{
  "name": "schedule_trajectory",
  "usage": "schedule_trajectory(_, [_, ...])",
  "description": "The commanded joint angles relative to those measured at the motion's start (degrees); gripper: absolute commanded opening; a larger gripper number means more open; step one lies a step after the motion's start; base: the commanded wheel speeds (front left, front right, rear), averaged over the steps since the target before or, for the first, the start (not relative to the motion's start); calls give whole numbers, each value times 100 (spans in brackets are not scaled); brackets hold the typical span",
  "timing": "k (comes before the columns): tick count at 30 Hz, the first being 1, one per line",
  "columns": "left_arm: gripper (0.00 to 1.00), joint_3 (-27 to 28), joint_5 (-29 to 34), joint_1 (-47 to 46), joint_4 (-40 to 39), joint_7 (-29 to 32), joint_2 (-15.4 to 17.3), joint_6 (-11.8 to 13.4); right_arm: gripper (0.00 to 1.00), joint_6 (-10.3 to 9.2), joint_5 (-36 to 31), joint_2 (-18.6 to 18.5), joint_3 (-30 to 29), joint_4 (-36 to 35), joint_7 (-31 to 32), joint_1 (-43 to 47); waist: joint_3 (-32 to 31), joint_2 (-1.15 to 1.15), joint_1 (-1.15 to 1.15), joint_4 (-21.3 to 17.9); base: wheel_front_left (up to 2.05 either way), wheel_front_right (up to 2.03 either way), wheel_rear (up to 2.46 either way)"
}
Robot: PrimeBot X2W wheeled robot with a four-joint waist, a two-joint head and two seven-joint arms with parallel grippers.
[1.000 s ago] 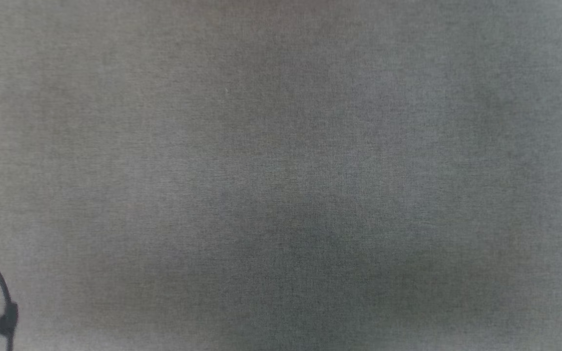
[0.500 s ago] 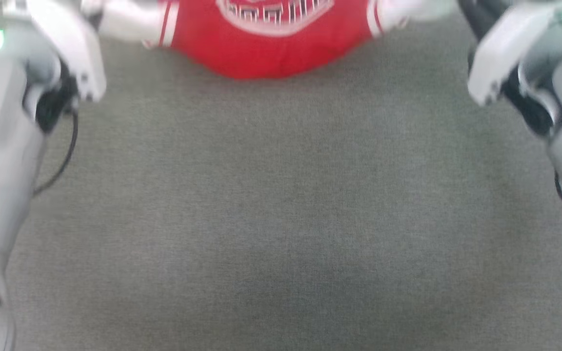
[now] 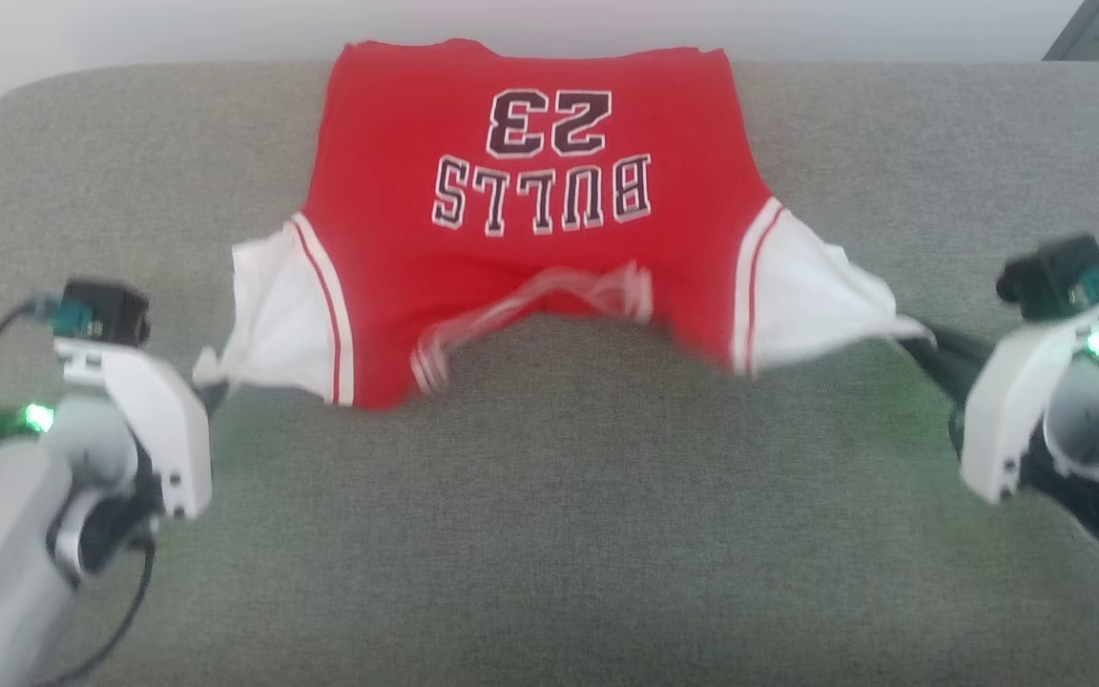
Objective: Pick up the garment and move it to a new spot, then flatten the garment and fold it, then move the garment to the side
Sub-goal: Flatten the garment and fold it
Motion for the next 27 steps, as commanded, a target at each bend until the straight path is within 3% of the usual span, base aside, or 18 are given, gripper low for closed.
schedule_trajectory(1, [0,52,-125,431,-433,105,218,278,0,-1,11,-98,-142,-248,146,348,-21,0,0,-19,0,0,0])
schedule_trajectory(6, [0,160,-397,1484,-1775,308,775,1045,0,-1,-36,-253,-621,-870,611,1284,-23,0,0,-69,0,0,0])
schedule_trajectory(7, [0,160,-397,1484,-1775,308,775,1045,0,-1,-36,-253,-621,-870,611,1284,-23,0,0,-69,0,0,0])
schedule_trajectory(16, [0,327,-950,2863,-3247,707,1364,2148,0,-1,-104,-259,-1410,-1951,1739,2813,79,0,0,-128,0,0,0])
schedule_trajectory(20, [0,446,-1087,3157,-3591,633,1499,2429,0,-1,-214,-204,-1706,-2373,2157,3293,137,0,0,-134,0,0,0])
schedule_trajectory(24, [0,567,-1114,3242,-3740,434,1414,2566,0,-1,-419,42,-1936,-2531,2271,3503,170,0,0,-126,0,0,0])
schedule_trajectory(25, [0,592,-1118,3229,-3741,386,1375,2584,13,-1,-470,105,-1954,-2527,2317,3536,177,0,0,-122,0,0,0])
schedule_trajectory(26, [0,588,-1095,3206,-3737,346,1356,2607,50,-1,-552,150,-1959,-2509,2338,3553,183,0,0,-117,0,0,0])
schedule_trajectory(27, [0,577,-1056,3165,-3743,329,1327,2589,100,-2,-663,232,-2036,-2442,2328,3524,190,0,0,-112,0,0,0])
